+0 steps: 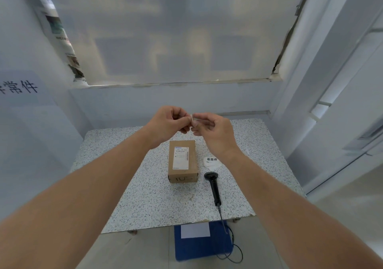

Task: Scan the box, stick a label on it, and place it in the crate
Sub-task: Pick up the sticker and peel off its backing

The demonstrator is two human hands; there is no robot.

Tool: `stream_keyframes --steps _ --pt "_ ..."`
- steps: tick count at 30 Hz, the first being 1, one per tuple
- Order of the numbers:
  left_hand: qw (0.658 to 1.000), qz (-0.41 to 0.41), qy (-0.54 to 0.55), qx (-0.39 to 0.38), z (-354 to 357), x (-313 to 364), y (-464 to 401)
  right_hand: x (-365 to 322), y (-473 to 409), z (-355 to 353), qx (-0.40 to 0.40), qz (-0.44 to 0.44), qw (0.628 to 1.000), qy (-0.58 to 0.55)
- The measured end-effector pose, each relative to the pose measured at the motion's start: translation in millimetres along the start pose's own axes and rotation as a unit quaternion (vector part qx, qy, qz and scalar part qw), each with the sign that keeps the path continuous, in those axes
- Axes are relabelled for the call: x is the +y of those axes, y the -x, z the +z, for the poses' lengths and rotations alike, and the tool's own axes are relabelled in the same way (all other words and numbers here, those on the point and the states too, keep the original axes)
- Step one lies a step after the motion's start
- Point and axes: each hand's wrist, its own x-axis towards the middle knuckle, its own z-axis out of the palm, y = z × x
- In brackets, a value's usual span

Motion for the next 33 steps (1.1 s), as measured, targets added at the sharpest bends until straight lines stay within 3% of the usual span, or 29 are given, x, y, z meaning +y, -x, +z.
stream_keyframes --steps 11,19,33 --pt "1.0 -0.002 0.007 0.004 0 -1 0 -4 3 0 -0.001 -0.001 1.0 -0.015" --pt "0.999 -0.03 0.011 0.021 5 -15 -1 5 3 6 0.032 0.061 0.998 -0.006" --pt "0.979 -0.143 0.008 0.145 0 -62 -8 29 0 14 0.121 0.16 0.978 -0.05"
